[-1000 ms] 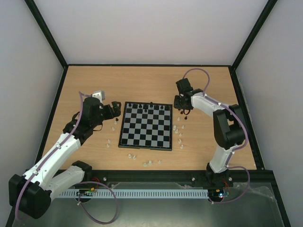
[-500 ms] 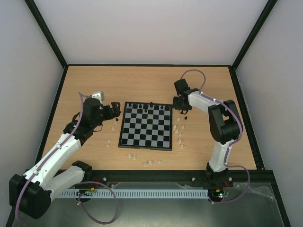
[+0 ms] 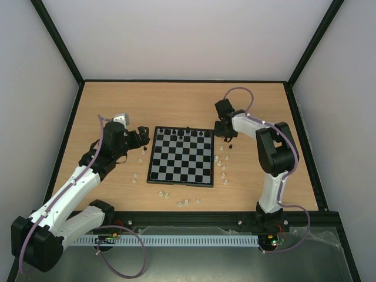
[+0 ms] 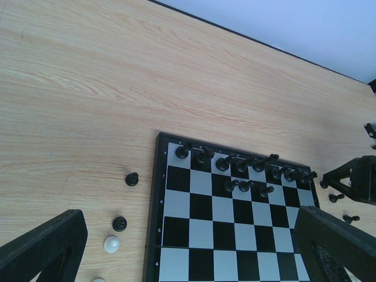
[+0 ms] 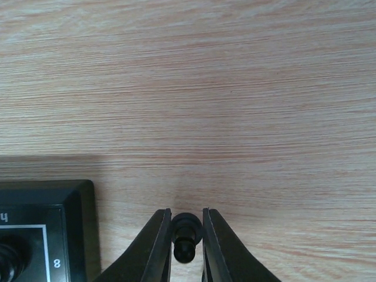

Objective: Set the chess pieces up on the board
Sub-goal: Pick up the chess piece at the center of the board, then place the chess piece on the chessboard.

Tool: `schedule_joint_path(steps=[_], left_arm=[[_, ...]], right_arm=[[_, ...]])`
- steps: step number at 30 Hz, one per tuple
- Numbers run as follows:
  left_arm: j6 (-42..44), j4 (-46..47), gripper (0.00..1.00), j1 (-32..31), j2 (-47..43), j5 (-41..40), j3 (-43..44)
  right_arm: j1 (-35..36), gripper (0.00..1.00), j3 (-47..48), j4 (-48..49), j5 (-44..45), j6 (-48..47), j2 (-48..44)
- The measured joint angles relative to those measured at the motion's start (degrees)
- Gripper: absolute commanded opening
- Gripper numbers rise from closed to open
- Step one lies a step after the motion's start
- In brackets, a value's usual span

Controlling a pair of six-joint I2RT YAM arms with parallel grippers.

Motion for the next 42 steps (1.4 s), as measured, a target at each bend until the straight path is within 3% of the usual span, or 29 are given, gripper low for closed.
schedule_joint_path(steps=[10,18,28,42], left_arm=[[-0.02,0.0,1.0,0.0,0.0,-0.07,-0.04],[-0.09,0.07,1.0,0.0,0.0,-0.28,-0.55],[-0.55,0.04,1.0,0.0,-0.33,-1.38,-1.4],[-1.09,0.02,1.0,0.0,-0.33,-2.03,-1.4]], right_arm=[[0.0,0.01,0.68,-0.09,0.66,-0.17,0.76],[1.53,0.02,0.68,-1.57,2.51,-0.2,-1.57],[10.99,0.02,0.68,-4.5,3.34,-0.15,-7.63],[15.1,0.02,8.61,-6.32,-0.46,-0.2,-2.25]])
